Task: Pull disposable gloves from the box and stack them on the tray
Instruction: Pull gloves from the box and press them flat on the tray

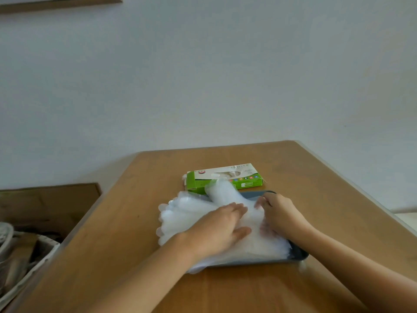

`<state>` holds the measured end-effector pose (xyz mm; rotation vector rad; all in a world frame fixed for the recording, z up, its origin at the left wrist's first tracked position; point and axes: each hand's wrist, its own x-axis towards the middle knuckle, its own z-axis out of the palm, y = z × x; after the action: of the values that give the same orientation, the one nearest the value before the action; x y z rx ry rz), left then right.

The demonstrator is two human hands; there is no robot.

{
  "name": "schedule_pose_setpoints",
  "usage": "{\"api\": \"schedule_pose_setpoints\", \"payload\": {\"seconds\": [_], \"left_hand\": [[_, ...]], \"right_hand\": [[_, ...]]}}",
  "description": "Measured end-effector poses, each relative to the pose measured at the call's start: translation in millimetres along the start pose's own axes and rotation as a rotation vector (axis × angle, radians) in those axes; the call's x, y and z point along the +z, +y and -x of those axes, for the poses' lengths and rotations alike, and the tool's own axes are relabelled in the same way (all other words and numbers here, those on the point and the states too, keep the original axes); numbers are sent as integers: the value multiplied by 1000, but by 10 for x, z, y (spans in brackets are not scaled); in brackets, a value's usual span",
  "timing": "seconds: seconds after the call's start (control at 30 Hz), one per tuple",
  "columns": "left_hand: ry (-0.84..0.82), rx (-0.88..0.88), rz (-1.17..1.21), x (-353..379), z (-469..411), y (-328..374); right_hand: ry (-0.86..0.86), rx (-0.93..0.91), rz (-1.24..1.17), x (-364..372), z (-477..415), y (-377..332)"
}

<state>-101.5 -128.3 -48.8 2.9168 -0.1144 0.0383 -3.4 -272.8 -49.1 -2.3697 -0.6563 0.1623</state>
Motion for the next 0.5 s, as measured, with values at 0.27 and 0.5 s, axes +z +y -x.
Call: {"api": "schedule_pose_setpoints", "payload": {"seconds": [0.27, 0.5], "left_hand": [[-154, -26, -78, 186, -9, -142], [-200, -199, -53, 164, 49, -230]], "right_hand": [[114, -435, 364, -142, 275, -94], [-403, -429, 707, -104, 292, 155]]}}
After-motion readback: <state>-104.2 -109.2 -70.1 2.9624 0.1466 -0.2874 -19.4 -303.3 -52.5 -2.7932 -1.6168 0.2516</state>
